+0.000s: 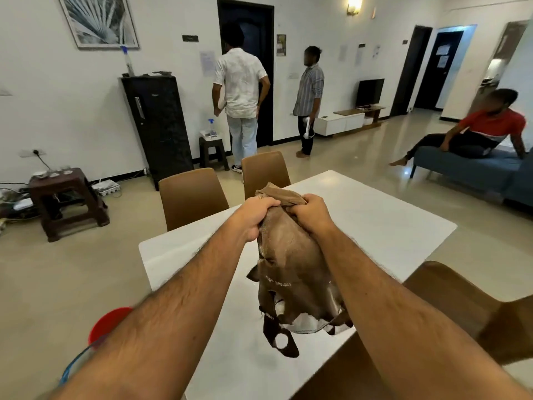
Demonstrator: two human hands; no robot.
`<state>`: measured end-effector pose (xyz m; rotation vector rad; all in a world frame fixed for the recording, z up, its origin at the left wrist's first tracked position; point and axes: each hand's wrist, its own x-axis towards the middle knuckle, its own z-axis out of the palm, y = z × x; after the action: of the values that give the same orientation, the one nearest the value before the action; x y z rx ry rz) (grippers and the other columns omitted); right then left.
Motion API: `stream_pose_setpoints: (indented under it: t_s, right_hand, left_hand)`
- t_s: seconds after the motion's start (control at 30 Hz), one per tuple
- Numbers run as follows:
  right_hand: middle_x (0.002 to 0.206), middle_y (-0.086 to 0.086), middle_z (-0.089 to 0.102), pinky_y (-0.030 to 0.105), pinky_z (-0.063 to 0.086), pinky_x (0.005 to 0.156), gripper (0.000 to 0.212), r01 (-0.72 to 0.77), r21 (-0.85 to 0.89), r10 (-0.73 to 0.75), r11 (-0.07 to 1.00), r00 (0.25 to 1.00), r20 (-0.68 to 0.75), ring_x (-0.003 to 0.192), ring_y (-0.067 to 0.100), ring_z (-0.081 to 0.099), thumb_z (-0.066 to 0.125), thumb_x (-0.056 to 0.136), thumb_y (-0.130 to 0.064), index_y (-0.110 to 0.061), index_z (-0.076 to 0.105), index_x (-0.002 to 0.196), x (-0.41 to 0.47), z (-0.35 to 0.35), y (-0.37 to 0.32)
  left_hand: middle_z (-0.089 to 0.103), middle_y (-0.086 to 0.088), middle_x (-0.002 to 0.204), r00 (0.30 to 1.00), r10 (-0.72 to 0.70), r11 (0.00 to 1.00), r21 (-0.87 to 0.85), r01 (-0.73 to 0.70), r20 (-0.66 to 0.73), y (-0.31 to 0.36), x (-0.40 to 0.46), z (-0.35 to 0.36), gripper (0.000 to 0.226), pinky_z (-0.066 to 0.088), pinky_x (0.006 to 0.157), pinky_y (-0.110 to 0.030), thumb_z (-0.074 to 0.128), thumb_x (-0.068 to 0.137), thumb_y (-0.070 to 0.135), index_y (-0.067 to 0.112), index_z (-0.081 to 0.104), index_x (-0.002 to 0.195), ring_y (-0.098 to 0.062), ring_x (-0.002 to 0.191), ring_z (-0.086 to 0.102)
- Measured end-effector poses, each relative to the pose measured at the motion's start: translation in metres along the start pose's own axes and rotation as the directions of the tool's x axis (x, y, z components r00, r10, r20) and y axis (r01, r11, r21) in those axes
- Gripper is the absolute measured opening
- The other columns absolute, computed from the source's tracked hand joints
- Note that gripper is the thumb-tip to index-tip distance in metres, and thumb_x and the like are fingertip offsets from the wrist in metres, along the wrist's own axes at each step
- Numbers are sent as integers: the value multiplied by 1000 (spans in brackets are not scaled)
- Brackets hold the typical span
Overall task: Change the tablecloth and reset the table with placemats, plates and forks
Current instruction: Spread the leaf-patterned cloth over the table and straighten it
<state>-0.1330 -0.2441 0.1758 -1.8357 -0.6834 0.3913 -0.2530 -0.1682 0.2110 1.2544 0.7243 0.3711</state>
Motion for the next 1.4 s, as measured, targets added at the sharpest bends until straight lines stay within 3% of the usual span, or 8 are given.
stream_pose_setpoints:
  t_s: [0.37, 0.47, 0.63, 0.83, 0.97, 1.13, 1.3, 1.4]
  right_hand:
    - [104, 8, 60, 29, 45, 70, 22, -140, -133, 125, 981, 985, -119, 87, 22, 56, 63, 90, -24, -13, 52, 107, 70, 45, 17]
    - [105, 8, 57, 28, 47, 66, 24, -179, -151, 165, 972, 981, -102, 82, 18, 53, 61, 91, -21, -14, 48, 109, 80, 51, 25]
    - [102, 2, 49, 29, 45, 74, 25, -193, -207, 184, 959, 981, -65, 91, 21, 51, 58, 95, -27, -17, 46, 113, 93, 55, 33]
    - [99, 12, 69, 38, 60, 70, 12, -190, -98, 193, 977, 981, 17, 84, 29, 68, 63, 93, -25, -14, 63, 96, 106, 52, 36]
    - [104, 9, 68, 32, 59, 67, 19, -96, -62, 103, 993, 988, 116, 88, 24, 67, 51, 101, -28, -13, 62, 106, 106, 48, 25]
    - [103, -1, 61, 29, 55, 77, 36, 54, -74, -56, 996, 998, -23, 90, 18, 64, 57, 91, -54, -25, 48, 111, 92, 49, 19]
    - [119, -10, 59, 36, 55, 89, 89, 178, -205, -154, 963, 980, 127, 101, 13, 62, 77, 62, -67, -39, 29, 132, 75, 63, 24]
    - [110, -12, 63, 39, 54, 94, 48, 147, -311, -140, 939, 989, 45, 93, 10, 61, 68, 86, -45, -33, 45, 127, 83, 75, 23]
  left_hand:
    - [68, -14, 106, 960, -63, 983, 183, 12, 272, 9, 85, -43, 29, 52, 95, -48, 71, 86, 9, 14, 61, 112, -29, 98, 66]
    - [66, -13, 116, 980, -49, 958, 287, -9, 194, 3, 103, -47, 55, 50, 97, -54, 77, 73, 21, 19, 56, 124, -32, 109, 63]
    - [64, -10, 116, 993, 72, 973, 214, -90, 90, 6, 126, -51, 38, 52, 97, -43, 62, 90, 8, 13, 54, 127, -26, 106, 63]
    - [64, -5, 115, 993, 114, 974, 195, -120, 43, 6, 145, -46, 41, 54, 82, -25, 57, 95, 7, 16, 48, 134, -18, 103, 63]
    - [62, -7, 124, 990, 137, 969, 214, -128, -31, 7, 155, -41, 52, 55, 91, -33, 62, 93, 14, 15, 44, 141, -21, 108, 63]
    - [67, -14, 109, 985, 117, 989, 105, -104, -127, 18, 165, -39, 41, 57, 84, -40, 66, 89, 13, 11, 53, 128, -26, 99, 67]
    - [65, -18, 91, 983, 95, 995, -4, -97, -157, 33, 163, -27, 15, 57, 67, -36, 65, 89, 7, 6, 54, 99, -24, 78, 64]
    - [62, -13, 78, 986, 61, 997, -27, -67, -157, 40, 159, -24, 14, 52, 56, -30, 64, 91, 5, 8, 51, 86, -21, 66, 61]
